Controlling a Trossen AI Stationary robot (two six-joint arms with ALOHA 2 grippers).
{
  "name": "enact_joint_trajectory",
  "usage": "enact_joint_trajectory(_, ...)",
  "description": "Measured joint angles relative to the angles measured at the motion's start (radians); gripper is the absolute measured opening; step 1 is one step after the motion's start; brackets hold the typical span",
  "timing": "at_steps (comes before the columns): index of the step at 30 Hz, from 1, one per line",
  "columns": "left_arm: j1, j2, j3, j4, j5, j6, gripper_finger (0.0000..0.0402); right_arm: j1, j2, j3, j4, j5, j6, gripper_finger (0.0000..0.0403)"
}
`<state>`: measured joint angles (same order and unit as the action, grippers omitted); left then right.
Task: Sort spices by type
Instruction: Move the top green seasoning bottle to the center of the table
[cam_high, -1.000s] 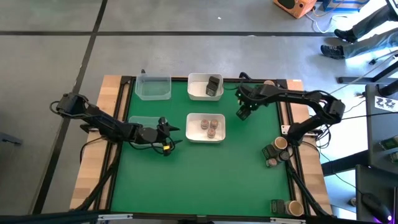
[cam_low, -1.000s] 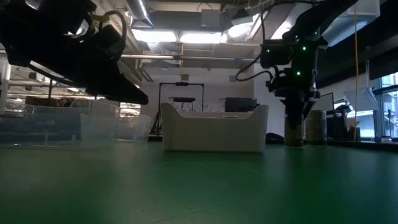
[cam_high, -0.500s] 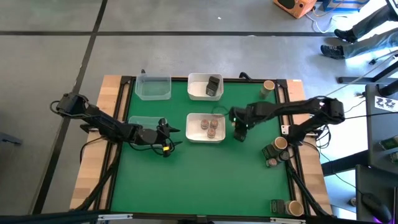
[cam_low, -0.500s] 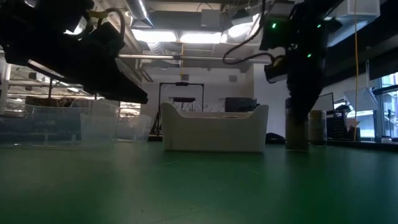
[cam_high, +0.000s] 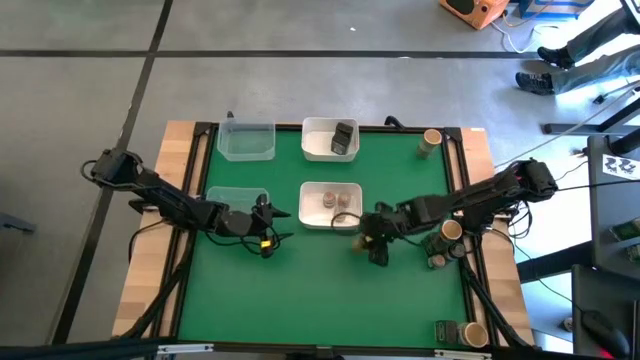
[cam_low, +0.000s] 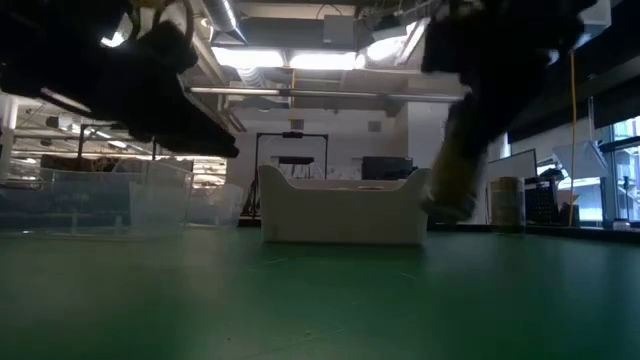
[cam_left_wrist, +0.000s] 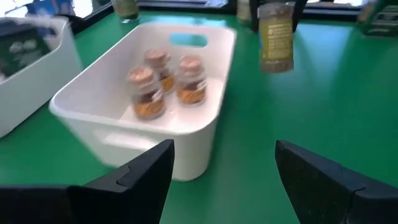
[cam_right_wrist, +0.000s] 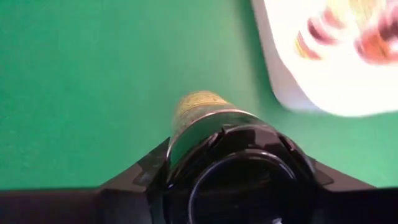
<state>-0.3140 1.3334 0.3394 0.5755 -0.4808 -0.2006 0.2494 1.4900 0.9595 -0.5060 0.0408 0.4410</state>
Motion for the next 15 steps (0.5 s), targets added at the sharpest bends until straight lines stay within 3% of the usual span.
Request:
enact_joint_trajectory(6,-0.02,0.0,0.1,-0.131,-0.001,0.05,0.0269,0.055,0.127,0.174,-0.003,0.055,-0.071,0.0202)
enact_joint_trajectory(15,-0.059,0.0,0.206,-0.335,0.0,0.02,0.0269,0.03,0.412,0.526,-0.202,0.064,-0.18,0.0205)
